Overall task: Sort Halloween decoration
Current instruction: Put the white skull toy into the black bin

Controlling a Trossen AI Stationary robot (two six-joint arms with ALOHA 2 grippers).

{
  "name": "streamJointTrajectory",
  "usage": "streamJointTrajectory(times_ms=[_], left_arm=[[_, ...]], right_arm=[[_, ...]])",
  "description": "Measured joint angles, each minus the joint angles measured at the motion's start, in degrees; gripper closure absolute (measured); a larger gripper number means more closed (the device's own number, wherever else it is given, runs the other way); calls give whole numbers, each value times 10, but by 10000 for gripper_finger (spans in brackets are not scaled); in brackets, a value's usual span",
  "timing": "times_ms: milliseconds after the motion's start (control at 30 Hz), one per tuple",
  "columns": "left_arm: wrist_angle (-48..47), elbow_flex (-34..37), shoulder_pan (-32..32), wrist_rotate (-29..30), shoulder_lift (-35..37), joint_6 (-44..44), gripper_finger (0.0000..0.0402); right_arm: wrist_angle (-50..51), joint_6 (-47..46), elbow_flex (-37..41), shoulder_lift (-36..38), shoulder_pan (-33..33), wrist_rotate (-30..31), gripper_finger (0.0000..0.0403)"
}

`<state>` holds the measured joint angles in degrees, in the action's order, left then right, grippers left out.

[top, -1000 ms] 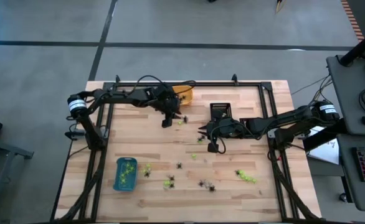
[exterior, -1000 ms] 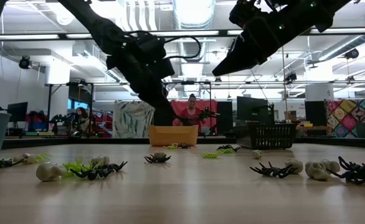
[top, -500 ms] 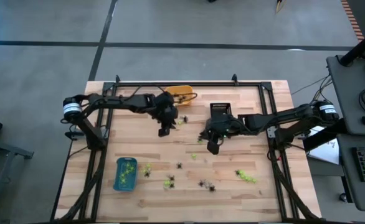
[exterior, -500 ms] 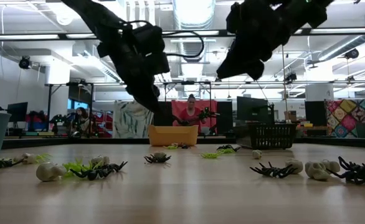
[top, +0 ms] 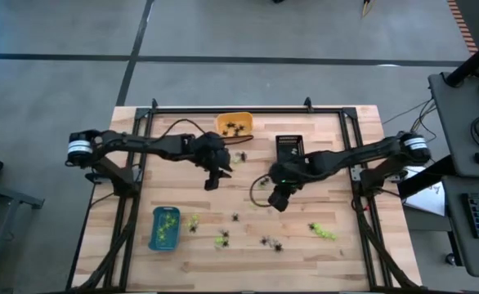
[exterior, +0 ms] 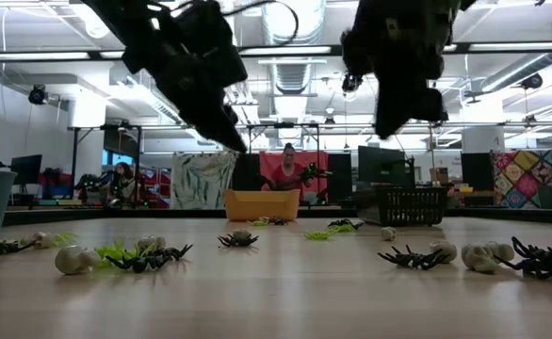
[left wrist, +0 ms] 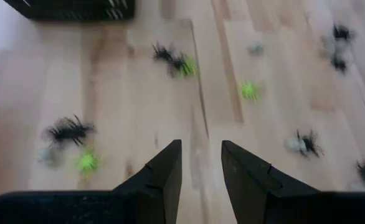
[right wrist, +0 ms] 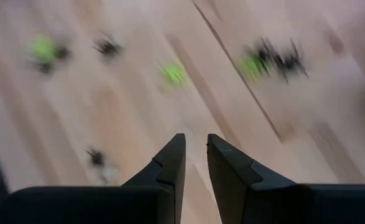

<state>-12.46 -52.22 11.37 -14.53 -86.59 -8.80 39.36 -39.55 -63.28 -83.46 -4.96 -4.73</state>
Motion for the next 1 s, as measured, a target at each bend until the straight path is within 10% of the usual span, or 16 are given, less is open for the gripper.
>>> streamJointTrajectory(times_ms=[333,1000], left_arm=[[28,109,-26,69,149,48,306],[137,254,-42,102,369,117,306]], right_arm=[[185,-34,-153,-147,-11,1,344],[153,-151,-184,-218,-56,2,268]])
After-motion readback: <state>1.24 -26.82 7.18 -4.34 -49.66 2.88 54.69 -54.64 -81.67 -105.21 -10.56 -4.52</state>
